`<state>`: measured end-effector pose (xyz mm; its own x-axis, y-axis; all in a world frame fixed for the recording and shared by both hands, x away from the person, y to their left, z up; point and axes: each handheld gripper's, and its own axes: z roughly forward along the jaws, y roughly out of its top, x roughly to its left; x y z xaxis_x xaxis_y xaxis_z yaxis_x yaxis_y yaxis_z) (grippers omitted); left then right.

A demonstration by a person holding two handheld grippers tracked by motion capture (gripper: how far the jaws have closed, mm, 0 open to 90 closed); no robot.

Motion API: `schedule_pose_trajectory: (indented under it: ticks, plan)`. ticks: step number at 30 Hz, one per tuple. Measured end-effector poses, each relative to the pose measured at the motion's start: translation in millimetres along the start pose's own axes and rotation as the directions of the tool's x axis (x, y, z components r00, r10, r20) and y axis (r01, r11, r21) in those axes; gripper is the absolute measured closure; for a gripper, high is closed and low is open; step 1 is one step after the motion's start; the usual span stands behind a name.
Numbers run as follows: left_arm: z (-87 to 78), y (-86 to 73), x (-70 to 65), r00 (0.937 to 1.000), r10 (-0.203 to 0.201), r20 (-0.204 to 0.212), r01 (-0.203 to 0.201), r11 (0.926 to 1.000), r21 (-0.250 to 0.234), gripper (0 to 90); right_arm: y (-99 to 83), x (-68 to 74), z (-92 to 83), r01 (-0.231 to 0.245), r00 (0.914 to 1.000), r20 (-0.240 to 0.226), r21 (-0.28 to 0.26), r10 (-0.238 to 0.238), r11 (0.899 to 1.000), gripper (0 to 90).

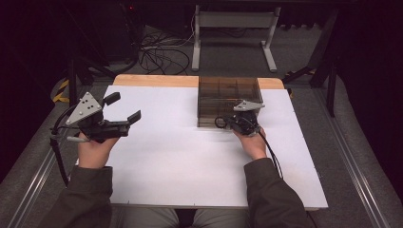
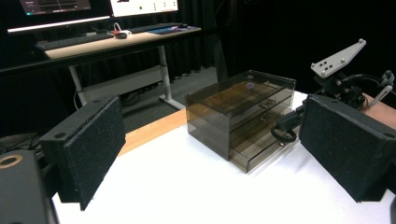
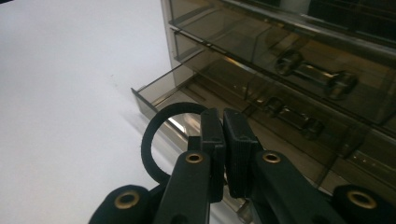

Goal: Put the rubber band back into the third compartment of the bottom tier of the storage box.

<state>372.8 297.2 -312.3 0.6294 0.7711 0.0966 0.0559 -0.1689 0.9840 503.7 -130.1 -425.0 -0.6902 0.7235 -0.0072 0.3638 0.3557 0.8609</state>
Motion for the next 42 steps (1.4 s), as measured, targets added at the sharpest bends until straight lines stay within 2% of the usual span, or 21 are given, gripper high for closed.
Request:
schedule_pose_trajectory:
  ticks: [10, 21, 33, 42]
  plan:
    - [1.1, -1.2, -0.3, 1.0000, 0.000, -0.001, 0.000, 1.0000, 0.008, 7.8, -1.6, -12.4, -3.3, -0.031, 0.9985, 0.044, -0.014, 0.031, 0.999, 88.1]
    - [3.1, -2.7, 0.0, 1.0000, -0.001, 0.001, 0.001, 0.9999, 0.011, 7.8, -6.8, -26.2, -9.7, -0.070, 0.9926, 0.099, -0.017, 0.071, 0.997, 88.2]
    - [3.9, -3.9, 0.7, 1.0000, -0.005, 0.001, 0.005, 0.9999, 0.013, 7.8, -13.4, -37.1, -12.7, -0.111, 0.9810, 0.158, -0.018, 0.113, 0.994, 88.1]
    - [4.5, -4.7, 1.2, 1.0000, -0.005, 0.001, 0.005, 0.9999, 0.016, 7.8, -20.0, -44.3, -10.9, -0.146, 0.9698, 0.199, 0.008, 0.141, 0.989, 88.1]
